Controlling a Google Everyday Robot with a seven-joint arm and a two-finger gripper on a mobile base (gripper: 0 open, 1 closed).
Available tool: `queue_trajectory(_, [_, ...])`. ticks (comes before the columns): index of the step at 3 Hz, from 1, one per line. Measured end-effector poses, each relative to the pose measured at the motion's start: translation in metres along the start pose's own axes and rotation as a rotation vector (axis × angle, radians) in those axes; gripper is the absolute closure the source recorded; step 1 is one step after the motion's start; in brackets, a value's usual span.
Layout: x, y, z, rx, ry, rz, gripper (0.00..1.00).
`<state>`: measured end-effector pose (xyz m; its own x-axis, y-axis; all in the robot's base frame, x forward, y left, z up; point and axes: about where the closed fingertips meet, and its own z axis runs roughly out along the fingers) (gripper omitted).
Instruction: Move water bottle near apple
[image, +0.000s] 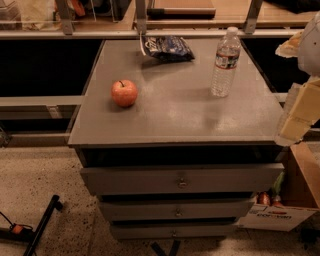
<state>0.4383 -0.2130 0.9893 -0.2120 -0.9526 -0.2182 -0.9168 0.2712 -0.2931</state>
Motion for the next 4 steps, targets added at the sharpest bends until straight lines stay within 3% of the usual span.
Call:
queue_trajectory(1, [0.000,0.000,0.000,0.000,0.000,0.000,0.00])
queue_trajectory(2, [0.000,-0.019,0.004,0.005,-0.040,0.045,0.00])
queue_trajectory(3, [-0.005,-0.056,0.018,0.037,-0.092,0.067,0.00])
queue_trajectory(4, [-0.012,-0.093,0.039,0.088,-0.201,0.088,0.00])
